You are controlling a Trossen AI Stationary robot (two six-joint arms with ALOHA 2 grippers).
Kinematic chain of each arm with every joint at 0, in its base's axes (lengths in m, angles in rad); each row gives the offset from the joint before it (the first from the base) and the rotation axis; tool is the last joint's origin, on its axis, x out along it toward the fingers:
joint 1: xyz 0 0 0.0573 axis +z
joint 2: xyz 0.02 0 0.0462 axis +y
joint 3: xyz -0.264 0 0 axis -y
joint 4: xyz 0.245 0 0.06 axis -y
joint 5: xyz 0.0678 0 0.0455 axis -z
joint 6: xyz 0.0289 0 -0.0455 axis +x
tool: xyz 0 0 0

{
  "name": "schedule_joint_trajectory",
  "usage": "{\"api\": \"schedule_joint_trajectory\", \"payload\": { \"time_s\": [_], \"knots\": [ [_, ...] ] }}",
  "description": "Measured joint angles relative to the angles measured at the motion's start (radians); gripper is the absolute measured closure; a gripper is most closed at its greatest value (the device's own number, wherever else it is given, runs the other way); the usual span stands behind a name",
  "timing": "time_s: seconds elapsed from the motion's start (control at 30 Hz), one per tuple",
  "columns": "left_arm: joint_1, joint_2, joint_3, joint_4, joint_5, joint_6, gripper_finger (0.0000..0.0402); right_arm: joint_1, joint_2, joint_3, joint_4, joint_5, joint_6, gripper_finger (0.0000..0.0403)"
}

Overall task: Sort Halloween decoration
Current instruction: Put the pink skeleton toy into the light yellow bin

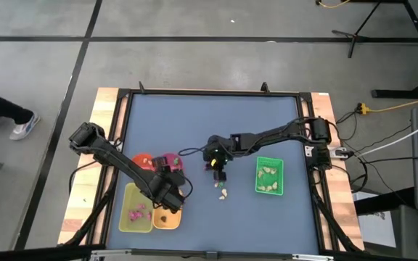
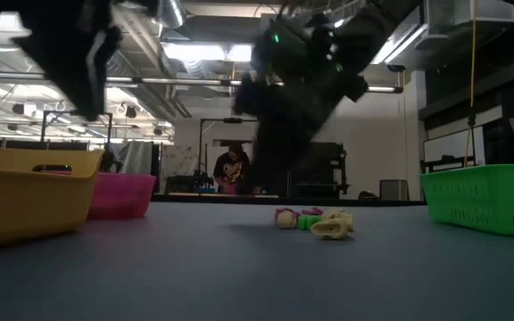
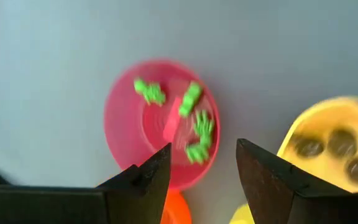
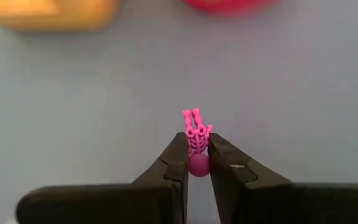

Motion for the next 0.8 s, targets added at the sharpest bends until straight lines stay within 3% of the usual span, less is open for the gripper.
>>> {"api": "schedule_joint_trajectory", "payload": {
  "time_s": [0.13,0.3,0.57,0.8],
  "knots": [
    [0.0,0.0,0.034,0.059,-0.061,0.004,0.0237,0.001,-0.002,0.065,0.0,-0.173,0.002,0.0359],
    [0.002,0.0,0.036,0.175,-0.091,0.024,0.0237,0.0,-0.002,0.134,0.0,-0.308,0.027,0.0359],
    [0.003,0.0,0.036,0.33,-0.159,0.26,0.0237,0.0,-0.004,0.181,0.001,-0.362,0.176,0.0359],
    [0.009,0.0,0.036,0.345,-0.207,0.294,0.0237,0.0,-0.004,0.181,-0.001,-0.362,0.296,0.0359]
  ]
}}
